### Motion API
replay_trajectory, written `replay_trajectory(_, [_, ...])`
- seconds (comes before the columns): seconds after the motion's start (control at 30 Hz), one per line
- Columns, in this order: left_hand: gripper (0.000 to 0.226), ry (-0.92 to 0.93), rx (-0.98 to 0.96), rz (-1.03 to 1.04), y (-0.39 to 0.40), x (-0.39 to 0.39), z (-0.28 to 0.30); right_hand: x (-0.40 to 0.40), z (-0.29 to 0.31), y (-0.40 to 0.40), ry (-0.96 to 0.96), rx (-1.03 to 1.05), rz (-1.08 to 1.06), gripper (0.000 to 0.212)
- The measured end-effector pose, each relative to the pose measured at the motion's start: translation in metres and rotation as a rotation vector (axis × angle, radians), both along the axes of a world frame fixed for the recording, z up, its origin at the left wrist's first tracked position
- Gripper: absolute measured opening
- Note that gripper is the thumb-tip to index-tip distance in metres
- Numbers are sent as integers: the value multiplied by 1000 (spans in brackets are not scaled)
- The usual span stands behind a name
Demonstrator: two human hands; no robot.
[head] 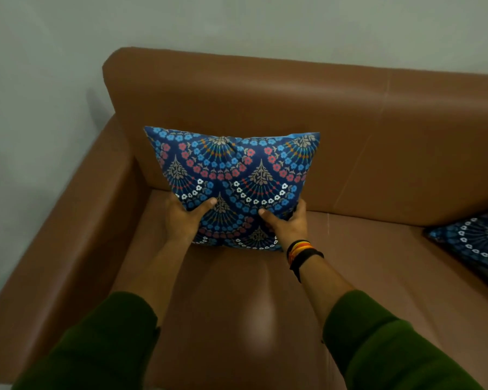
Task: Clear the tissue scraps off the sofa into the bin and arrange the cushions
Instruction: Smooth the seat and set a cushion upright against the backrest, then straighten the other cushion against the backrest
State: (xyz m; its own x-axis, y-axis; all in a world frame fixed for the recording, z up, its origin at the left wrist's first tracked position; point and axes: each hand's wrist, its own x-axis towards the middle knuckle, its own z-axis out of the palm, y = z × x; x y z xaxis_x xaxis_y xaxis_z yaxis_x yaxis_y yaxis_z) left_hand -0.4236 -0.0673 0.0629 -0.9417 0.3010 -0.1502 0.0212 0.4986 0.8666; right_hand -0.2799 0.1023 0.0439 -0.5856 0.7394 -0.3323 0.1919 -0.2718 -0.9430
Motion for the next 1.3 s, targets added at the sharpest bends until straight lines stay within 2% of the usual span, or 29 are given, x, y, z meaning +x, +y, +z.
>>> replay_trajectory(0.1, [69,51,-52,-83,0,-6,1,-1,-5,2,23,8,-2,83])
replay_trajectory(0.27, [69,57,-43,-85,0,-15,-1,-7,-20,0,-2,64,-1,87])
replay_trajectory(0.37, [89,47,-67,-75,-7,-14,-2,-3,-20,-5,-70,123,-1,101])
replay_trajectory(0.47, [112,32,-129,11,-9,19,4,18,-7,-15,-218,249,23,114])
replay_trajectory(0.53, [105,59,-159,-26,-5,56,15,47,9,-23,-279,373,44,111])
replay_trajectory(0.67, [85,170,-217,-319,11,123,42,120,37,-23,-396,521,39,104])
replay_trajectory(0.8, [79,259,-221,-577,60,176,75,192,64,4,-484,453,-107,101])
replay_trajectory(1.0, [76,242,-211,-772,162,259,99,288,83,89,-509,349,-357,95])
replay_trajectory(1.13, [73,202,-166,-836,250,310,79,352,64,162,-502,248,-520,94])
replay_trajectory(1.3, [74,119,-213,-897,365,373,40,435,24,255,-470,81,-748,99])
